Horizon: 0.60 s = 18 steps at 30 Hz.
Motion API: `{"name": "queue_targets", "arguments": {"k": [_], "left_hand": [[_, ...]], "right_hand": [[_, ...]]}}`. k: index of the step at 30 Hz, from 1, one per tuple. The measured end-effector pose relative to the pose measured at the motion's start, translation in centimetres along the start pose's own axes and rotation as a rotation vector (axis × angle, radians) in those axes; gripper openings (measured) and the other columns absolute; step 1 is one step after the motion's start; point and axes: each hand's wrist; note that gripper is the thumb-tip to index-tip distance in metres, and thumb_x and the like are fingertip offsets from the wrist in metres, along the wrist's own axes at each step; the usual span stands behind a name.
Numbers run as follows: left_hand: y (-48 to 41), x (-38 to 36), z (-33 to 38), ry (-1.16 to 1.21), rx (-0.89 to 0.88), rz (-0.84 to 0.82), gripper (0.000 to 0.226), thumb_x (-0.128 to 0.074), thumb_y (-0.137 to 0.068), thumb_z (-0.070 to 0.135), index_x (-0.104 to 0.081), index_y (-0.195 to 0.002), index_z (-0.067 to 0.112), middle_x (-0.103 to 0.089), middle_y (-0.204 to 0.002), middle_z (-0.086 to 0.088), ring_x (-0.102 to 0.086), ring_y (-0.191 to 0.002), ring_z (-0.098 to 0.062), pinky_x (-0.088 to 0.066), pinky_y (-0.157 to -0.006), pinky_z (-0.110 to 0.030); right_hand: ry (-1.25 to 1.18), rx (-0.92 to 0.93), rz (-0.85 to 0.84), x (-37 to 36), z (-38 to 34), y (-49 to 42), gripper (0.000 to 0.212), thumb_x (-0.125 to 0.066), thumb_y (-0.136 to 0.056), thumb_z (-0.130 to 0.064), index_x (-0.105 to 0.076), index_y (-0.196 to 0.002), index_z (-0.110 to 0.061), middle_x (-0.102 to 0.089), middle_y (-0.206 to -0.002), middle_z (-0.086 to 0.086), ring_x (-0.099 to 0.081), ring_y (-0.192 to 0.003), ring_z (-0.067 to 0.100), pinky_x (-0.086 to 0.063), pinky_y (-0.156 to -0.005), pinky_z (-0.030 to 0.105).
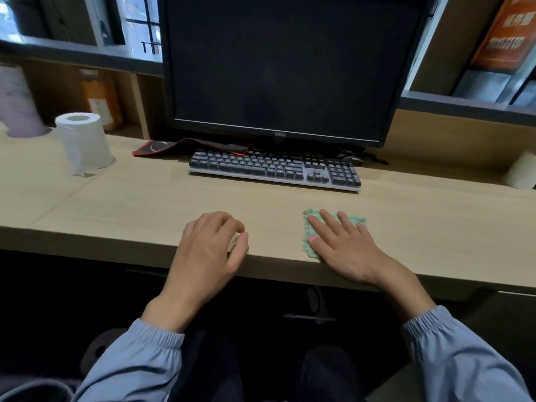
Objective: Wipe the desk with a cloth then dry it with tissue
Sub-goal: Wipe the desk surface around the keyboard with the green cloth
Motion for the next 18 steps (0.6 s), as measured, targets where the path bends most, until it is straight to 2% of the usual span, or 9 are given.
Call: {"name": "queue_targets", "arguments": {"k": [8, 18], "left_hand": [[1.7, 3.2, -4.7, -0.059, 0.084, 0.083, 0.011, -0.059, -0.097, 0.025, -0.068, -0.097, 0.018, -0.062, -0.101, 0.005, -0.058, -0.100, -0.018, -0.038, -0.088, -0.034], [3.8, 6.4, -10.8, -0.153, 0.208, 0.192, 0.013, -0.062, -0.096, 0.024, -0.071, -0.100, 0.015, -0.064, -0.104, 0.000, -0.059, -0.103, -0.023, -0.041, -0.091, -0.037]], "right_hand": [[-0.009, 0.105, -0.002, -1.1, -9.6, -3.3, 0.063, -0.009, -0.105, -0.061, 0.005, -0.163, -0.043, 0.017, -0.171, -0.010, 0.023, -0.156, 0.024, 0.011, -0.124, 0.053], [0.007, 0.206, -0.002, -2.2, -20.8, -6.5, 0.065, -0.007, -0.104, -0.060, 0.006, -0.163, -0.038, 0.019, -0.171, -0.006, 0.025, -0.155, 0.028, 0.015, -0.123, 0.056]]}}
Point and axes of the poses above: each hand's wrist, its own y-axis away from the middle knuckle, its own x-axis out of the back of the hand, z = x × y
